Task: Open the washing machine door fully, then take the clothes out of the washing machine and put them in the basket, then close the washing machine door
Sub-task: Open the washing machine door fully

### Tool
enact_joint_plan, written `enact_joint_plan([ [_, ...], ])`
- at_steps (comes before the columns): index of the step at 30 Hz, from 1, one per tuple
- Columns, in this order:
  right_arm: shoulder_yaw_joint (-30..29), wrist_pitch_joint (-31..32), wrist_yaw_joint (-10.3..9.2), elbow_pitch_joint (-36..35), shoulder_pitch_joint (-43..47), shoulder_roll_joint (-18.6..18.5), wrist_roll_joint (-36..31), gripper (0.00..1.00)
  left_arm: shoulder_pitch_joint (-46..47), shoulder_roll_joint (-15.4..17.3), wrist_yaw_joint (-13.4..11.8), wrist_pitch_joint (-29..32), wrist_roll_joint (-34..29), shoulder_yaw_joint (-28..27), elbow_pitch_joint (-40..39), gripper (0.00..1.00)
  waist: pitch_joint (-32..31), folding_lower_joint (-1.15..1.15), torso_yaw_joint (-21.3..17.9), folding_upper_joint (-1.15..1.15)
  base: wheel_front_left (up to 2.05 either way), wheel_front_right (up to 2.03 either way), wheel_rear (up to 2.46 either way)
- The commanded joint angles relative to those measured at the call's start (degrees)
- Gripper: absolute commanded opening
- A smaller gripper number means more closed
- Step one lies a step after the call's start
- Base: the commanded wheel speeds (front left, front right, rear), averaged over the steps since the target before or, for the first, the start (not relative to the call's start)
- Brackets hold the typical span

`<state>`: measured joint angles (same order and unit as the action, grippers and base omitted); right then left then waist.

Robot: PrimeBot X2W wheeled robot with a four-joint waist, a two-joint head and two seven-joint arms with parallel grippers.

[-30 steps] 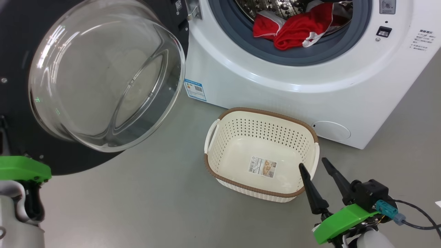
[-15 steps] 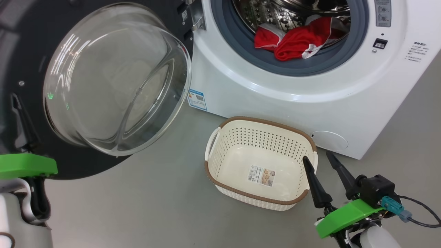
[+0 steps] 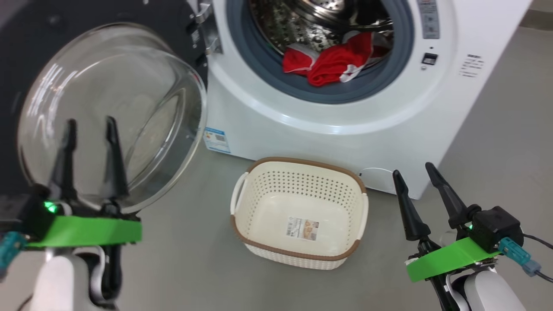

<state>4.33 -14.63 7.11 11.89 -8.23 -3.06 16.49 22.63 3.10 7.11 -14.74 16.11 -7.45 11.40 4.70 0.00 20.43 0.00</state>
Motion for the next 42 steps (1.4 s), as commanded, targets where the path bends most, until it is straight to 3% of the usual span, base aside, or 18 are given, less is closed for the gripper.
enact_joint_plan([
  [1, 0.90, -0.37, 0.37, -2.58, -0.96, 0.18, -0.69, 1.00, -0.73, 1.91, 0.34, -0.26, 1.30, -0.07, -2.13, 1.00, -1.10, 0.00, -2.90, 0.00, 0.00, 0.00, 0.00],
  [9, -0.34, -0.37, 0.37, -6.90, 0.05, 0.18, -0.69, 1.00, -5.73, 3.82, 0.36, -0.26, 4.04, 5.39, -5.91, 1.00, -2.25, 0.00, -9.29, 0.00, 0.00, 0.00, 0.00],
  [21, -2.41, -0.37, 0.37, -8.34, 2.62, 0.18, 0.88, 1.00, -12.35, 6.13, 0.37, -0.26, 4.32, 8.03, -2.65, 1.00, -4.00, 0.00, -17.93, 0.00, 0.00, 0.00, 0.00],
  [31, -3.40, -0.37, 0.37, -8.41, 5.28, 0.18, 0.12, 1.00, -16.23, 6.63, 0.37, -0.26, 4.02, 9.09, -1.09, 1.00, -5.43, 0.00, -21.11, 0.00, 0.00, 0.00, 0.00],
  [42, -5.90, -0.37, 0.37, -6.85, 9.03, 0.18, -0.69, 1.00, -19.70, 5.34, 0.37, -0.26, 3.60, 7.02, 1.16, 1.00, -7.69, 0.00, -21.69, 0.00, 0.00, 0.00, 0.00],
])
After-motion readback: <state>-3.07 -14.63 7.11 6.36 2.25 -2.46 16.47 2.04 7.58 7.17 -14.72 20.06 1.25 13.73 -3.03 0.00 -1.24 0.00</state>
